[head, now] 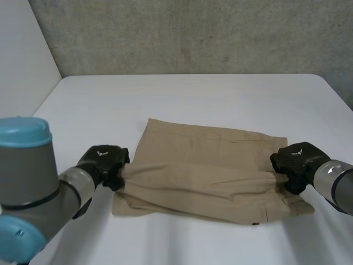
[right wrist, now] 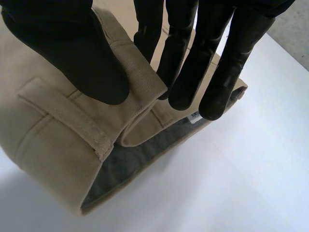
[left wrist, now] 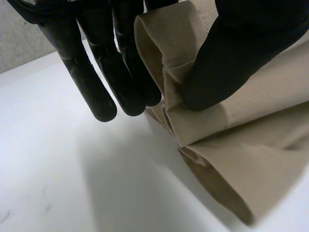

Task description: Fold the shorts.

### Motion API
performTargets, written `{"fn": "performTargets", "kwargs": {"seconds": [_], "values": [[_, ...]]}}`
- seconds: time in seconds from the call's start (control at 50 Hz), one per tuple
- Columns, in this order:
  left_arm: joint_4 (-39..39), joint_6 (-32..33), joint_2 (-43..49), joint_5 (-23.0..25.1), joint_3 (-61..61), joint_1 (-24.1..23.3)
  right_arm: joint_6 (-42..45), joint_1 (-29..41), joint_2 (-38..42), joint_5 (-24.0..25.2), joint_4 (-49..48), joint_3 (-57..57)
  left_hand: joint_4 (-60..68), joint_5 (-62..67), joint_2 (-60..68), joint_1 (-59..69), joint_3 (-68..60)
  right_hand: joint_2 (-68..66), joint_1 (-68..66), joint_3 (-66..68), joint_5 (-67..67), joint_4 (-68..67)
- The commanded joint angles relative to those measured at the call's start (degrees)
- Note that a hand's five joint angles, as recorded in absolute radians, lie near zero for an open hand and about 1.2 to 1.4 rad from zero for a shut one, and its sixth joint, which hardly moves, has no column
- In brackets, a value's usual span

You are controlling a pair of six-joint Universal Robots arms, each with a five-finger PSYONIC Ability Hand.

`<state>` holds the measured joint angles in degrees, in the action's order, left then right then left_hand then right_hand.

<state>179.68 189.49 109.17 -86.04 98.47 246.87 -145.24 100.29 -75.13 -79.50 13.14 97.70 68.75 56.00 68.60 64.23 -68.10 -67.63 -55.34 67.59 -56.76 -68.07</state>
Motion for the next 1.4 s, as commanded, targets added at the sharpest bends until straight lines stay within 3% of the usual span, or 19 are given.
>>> {"fn": "performTargets", "kwargs": {"seconds": [0.02,0.18,0.44,0.54,0.76,0.78,0.82,0.84,0.88,0.98,1.0,1.1,1.4], "values": [[0.1,0.1,6.9,-0.3,-9.3,0.1,-1.1,0.3,1.6,-1.1,-6.2,-0.9,11.3,14.0,11.4,15.8,-11.9,-12.4,-24.7,12.4,-13.2,-11.9],[0.2,1.9,15.4,-0.4,-22.5,-0.2,-5.8,0.7,4.3,-3.9,-12.4,-5.0,11.3,14.0,11.4,15.8,-11.9,-12.4,-24.7,12.4,-13.2,-11.9],[0.2,6.8,36.7,-0.4,-55.2,-1.6,-5.5,1.1,20.3,-13.8,-23.2,-20.3,11.3,14.0,11.4,15.8,-11.9,-12.4,-24.7,12.4,-13.2,-11.9],[-1.0,6.9,45.0,-0.2,-66.0,-1.7,-3.8,1.3,26.8,-14.6,-23.6,-27.1,11.3,14.0,11.4,15.8,-11.9,-12.4,-24.7,12.4,-13.2,-11.9],[1.1,9.1,51.9,0.0,-71.1,-2.2,-0.3,2.2,33.8,-14.8,-23.7,-33.1,11.3,14.0,11.4,15.8,-11.9,-12.4,-24.7,12.4,-13.2,-11.9],[2.9,10.5,51.9,-0.1,-70.3,-2.4,-1.7,2.4,31.5,-14.5,-23.7,-32.1,11.3,14.0,11.4,15.8,-11.9,-12.4,-24.7,12.4,-13.2,-11.9],[4.6,11.3,51.4,-0.1,-68.5,-2.5,-3.5,2.5,29.5,-14.2,-23.7,-31.2,-4.7,-1.9,-4.5,-0.1,4.0,-9.8,-22.1,9.8,-10.6,-9.3],[5.1,11.7,51.1,-0.1,-67.5,-2.5,-6.0,2.5,27.6,-13.7,-23.7,-30.2,-6.0,-3.3,-5.9,-1.5,5.4,17.9,5.6,-17.9,17.0,18.3],[6.4,12.1,49.8,-0.1,-64.8,-2.5,-9.1,2.4,25.7,-13.0,-23.7,-29.5,-5.0,-2.3,-4.9,-0.5,4.4,34.3,22.0,-34.2,33.4,34.7],[7.6,12.2,44.6,-0.1,-59.1,-2.5,-19.9,1.6,21.4,-6.5,-21.7,-28.5,-3.2,-0.4,-3.0,1.3,2.5,34.2,21.9,-34.1,33.3,34.6],[7.7,12.2,43.9,-0.2,-58.1,-2.6,-22.4,0.9,21.0,-3.1,-19.8,-28.7,-3.2,-0.4,-3.0,1.3,2.5,34.2,21.9,-34.1,33.3,34.6],[8.1,12.1,41.6,-0.2,-54.3,-3.3,-27.9,-2.0,22.2,4.5,-13.7,-31.0,-3.2,-0.4,-3.0,1.3,2.5,34.3,22.0,-34.3,33.5,34.8],[8.2,12.1,41.5,-0.6,-54.0,-3.4,-32.3,-3.5,35.2,6.0,-6.0,-41.8,-3.4,-0.6,-3.2,1.2,2.7,30.6,18.3,-30.6,29.8,31.1]]}}
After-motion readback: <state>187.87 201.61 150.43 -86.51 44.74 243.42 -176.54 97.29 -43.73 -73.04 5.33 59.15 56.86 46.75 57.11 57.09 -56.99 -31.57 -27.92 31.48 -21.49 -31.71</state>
